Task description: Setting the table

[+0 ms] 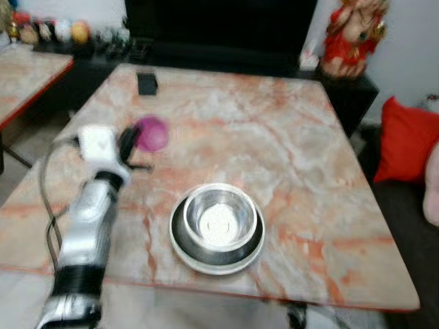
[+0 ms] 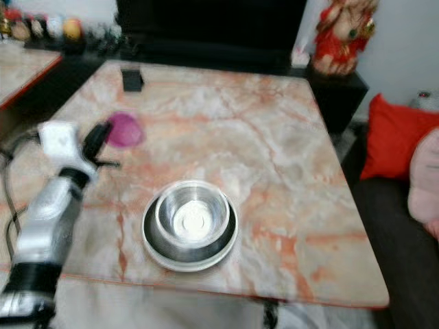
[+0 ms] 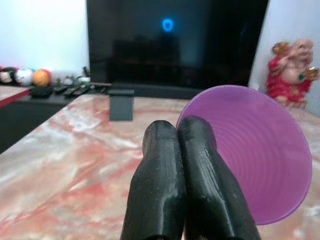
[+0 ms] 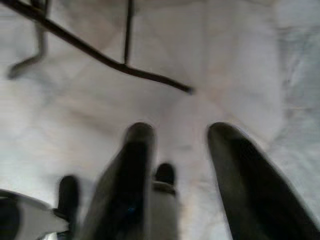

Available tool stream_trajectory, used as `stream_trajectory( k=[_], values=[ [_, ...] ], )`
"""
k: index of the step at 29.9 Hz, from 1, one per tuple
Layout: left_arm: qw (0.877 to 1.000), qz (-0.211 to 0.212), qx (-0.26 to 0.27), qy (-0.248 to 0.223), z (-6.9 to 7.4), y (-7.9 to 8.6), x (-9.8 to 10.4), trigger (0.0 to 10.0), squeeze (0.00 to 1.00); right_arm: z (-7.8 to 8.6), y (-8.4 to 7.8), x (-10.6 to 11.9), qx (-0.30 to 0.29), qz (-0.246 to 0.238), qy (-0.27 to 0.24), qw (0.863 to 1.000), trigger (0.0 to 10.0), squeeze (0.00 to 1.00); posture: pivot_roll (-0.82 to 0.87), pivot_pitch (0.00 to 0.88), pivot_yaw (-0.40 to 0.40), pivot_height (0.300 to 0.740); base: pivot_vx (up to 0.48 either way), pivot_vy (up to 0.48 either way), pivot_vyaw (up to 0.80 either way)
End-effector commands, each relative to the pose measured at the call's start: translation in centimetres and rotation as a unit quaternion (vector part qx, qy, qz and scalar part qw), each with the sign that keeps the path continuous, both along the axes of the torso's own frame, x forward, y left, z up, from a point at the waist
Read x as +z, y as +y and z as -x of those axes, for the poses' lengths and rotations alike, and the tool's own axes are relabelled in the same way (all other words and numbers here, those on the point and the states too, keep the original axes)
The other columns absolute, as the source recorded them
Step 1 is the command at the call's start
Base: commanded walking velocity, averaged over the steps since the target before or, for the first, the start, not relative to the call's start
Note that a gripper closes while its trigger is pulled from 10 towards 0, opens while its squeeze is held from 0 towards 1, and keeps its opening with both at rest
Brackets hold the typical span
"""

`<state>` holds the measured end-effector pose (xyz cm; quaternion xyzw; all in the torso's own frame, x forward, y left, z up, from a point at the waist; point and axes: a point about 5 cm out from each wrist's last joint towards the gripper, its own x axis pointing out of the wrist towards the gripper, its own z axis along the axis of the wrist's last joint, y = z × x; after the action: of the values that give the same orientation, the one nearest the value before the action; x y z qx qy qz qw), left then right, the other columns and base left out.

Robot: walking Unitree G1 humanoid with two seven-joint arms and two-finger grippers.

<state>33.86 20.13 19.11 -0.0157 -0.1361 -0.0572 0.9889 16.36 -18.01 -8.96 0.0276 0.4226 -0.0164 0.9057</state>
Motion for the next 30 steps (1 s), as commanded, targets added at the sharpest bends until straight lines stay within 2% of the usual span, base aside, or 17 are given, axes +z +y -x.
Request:
stream_trajectory(
  k=[1, 4, 6, 8, 12, 18, 20, 21, 22, 30],
  values=[
    [1.0, 0.003, -0.026, 0.006, -0.2, -1.0, 0.3, 10.0, 0.0, 0.6, -1.1, -0.1, -0.008, 0.012, 0.008, 1.0, 10.0, 0.0, 0.08, 0.0, -0.034, 0.74, 0.0, 0.0, 0.0],
    [0.999, 0.008, -0.038, 0.011, -0.3, -1.2, 0.4, 10.0, 0.0, 0.6, -1.1, -0.1, -0.008, 0.012, 0.008, 1.0, 10.0, 0.0, 0.07, 0.0, -0.035, 0.74, 0.0, 0.0, 0.0],
    [0.998, -0.017, -0.044, 0.052, -0.9, -1.5, 0.3, 10.0, 0.0, 0.7, -1.1, -0.2, -0.007, 0.013, 0.01, 1.0, 10.0, 0.0, 0.08, 0.0, -0.044, 0.74, 0.0, 0.0, 0.0],
    [0.997, -0.029, -0.027, 0.065, -1.3, -1.2, 0.4, 10.0, 0.0, 0.7, -1.2, -0.2, -0.004, 0.013, 0.011, 1.0, 10.0, 0.0, 0.08, 0.0, -0.046, 0.74, 0.0, 0.0, 0.0],
    [0.994, -0.023, 0.015, 0.108, -2.1, -0.2, 0.6, 10.0, 0.0, 0.6, -1.2, -0.1, -0.003, 0.011, 0.012, 1.0, 10.0, 0.0, 0.08, 0.0, -0.048, 0.74, 0.0, 0.0, 0.0],
    [0.989, -0.031, 0.014, 0.145, -2.1, -0.4, -0.1, 10.0, 0.0, 0.6, -1.2, -0.1, -0.002, 0.011, 0.012, 1.0, 10.0, 0.0, 0.08, 0.0, -0.049, 0.74, 0.0, 0.0, 0.0],
    [0.982, -0.024, 0.015, 0.185, -1.9, -0.3, -1.3, 10.0, 0.0, 0.6, -1.2, -0.1, -0.002, 0.01, 0.012, 1.0, 10.0, 0.0, 0.08, 0.0, -0.049, 0.74, 0.0, 0.0, 0.0],
    [0.982, -0.024, 0.015, 0.185, -1.9, -0.3, -1.3, 10.0, 0.0, 0.6, -1.2, -0.1, -0.002, 0.01, 0.012, 1.0, 10.0, 0.0, 0.08, 0.0, -0.049, 0.74, 0.0, 0.0, 0.0],
    [0.976, -0.016, 0.028, 0.214, -1.7, 0.1, -2.2, 10.0, 0.0, 0.6, -1.2, -0.2, 0.0, 0.008, 0.013, 1.0, 10.0, 0.0, 0.08, 0.0, -0.048, 0.74, 0.0, 0.0, 0.0],
    [0.967, 0.021, 0.055, 0.249, -1.4, 0.7, -2.8, 10.0, 0.0, 0.6, -1.2, -0.1, -0.002, 0.006, 0.012, 1.0, 10.0, 0.0, 0.08, 0.0, -0.044, 0.74, 0.0, 0.0, 0.0]
  ],
)
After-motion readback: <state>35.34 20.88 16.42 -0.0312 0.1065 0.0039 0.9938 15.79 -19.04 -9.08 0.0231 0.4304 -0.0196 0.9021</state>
